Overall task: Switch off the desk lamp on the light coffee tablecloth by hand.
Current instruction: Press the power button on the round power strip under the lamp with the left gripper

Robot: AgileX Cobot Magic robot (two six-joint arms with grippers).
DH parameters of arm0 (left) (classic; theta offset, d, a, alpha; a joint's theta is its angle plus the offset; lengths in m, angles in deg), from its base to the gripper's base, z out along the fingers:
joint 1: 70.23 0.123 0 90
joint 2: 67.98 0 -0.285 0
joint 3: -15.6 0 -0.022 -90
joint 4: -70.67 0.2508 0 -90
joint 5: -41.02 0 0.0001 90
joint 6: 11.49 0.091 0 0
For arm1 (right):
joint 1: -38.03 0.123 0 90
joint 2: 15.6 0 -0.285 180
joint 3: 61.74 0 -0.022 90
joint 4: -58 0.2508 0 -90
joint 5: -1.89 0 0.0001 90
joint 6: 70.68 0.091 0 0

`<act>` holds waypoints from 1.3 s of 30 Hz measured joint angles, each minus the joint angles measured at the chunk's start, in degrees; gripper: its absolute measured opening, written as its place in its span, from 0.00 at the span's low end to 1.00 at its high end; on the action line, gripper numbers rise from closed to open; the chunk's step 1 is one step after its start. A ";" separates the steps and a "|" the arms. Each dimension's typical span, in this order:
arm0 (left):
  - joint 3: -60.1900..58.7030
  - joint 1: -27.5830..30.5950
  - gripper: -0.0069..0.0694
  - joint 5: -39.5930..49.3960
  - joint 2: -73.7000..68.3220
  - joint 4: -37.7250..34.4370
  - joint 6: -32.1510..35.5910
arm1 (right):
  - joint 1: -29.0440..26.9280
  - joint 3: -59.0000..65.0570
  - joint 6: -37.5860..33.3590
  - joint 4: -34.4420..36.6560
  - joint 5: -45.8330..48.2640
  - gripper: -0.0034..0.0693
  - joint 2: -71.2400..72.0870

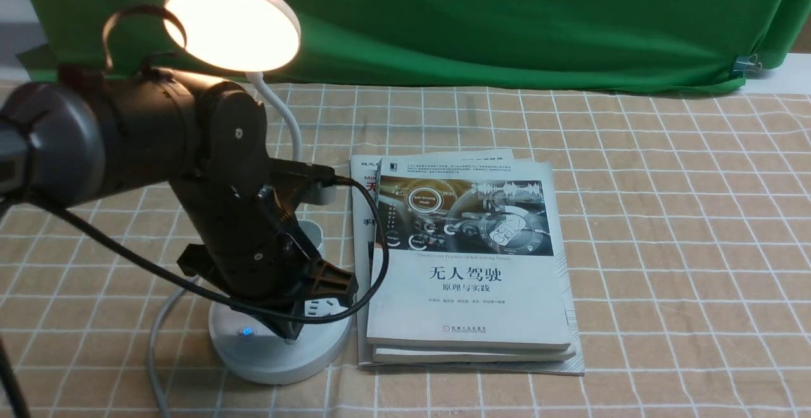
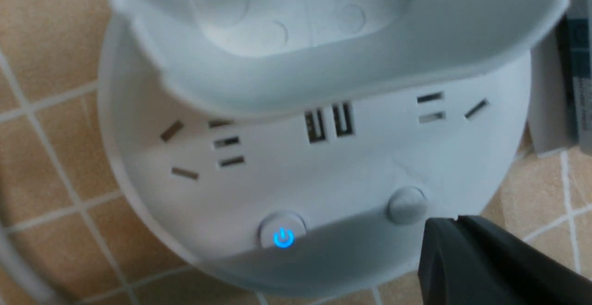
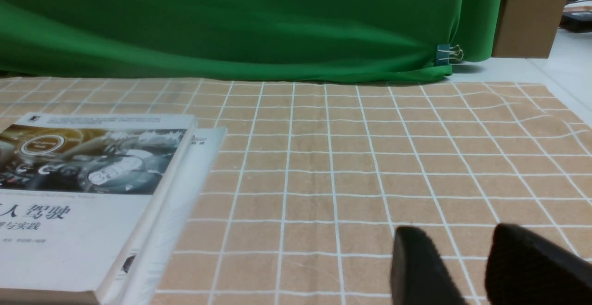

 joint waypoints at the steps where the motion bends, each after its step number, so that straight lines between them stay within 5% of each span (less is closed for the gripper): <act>1: 0.00 0.00 0.08 0.00 -0.44 0.00 0.00 | 0.00 0.00 0.00 0.00 0.00 0.38 0.00; 39: 0.20 0.00 0.08 -0.20 -2.80 -0.04 0.42 | 0.00 0.00 0.00 0.00 0.00 0.38 0.00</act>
